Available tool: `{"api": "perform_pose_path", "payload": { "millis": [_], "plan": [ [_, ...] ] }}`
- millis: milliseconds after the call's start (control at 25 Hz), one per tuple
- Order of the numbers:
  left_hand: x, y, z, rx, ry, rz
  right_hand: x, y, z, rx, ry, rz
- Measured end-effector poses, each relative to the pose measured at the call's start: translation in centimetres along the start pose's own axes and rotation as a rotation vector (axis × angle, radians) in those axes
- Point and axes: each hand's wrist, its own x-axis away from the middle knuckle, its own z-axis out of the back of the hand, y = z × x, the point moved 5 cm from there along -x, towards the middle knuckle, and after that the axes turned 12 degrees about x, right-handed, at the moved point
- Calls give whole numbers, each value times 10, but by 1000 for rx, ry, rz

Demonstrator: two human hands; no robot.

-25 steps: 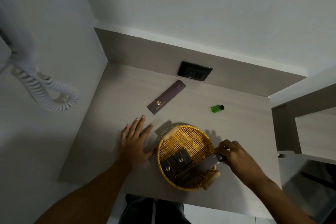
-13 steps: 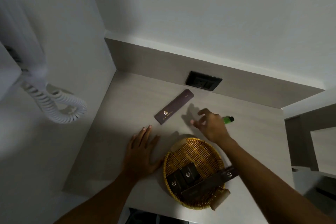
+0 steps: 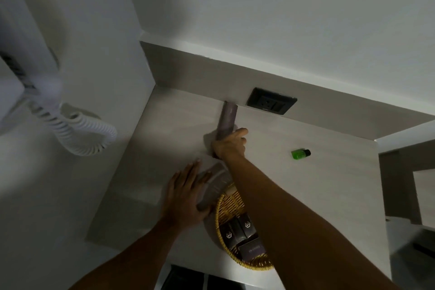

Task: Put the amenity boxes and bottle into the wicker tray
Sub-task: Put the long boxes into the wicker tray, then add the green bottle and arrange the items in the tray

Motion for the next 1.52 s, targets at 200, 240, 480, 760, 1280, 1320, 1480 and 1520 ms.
{"api": "perform_pose_path", "payload": {
  "millis": [200,240,480,760,1280,1320,1480,1520],
  "plan": [
    [1,2,1,44,4,-36,36,18,84,-210,-356,396],
    [1,2,2,41,10,-43,43,31,110,-124,-307,520],
    [1,4,5,26,7,-49,62,129,190,789,171,842],
    [2,5,5,15,11,-49,54,146,133,925,188,855],
    [1,-1,0,-4,16,-51,14,142,128,600,174,797],
    [1,-1,0,-4,18,-49,-2,144,142,597,265,715],
    [0,0,0,-20,22,-31,-47,154,153,826,297,594],
    [1,0,0,-22,25,-29,-51,155,153,814,292,609]
  ]
}}
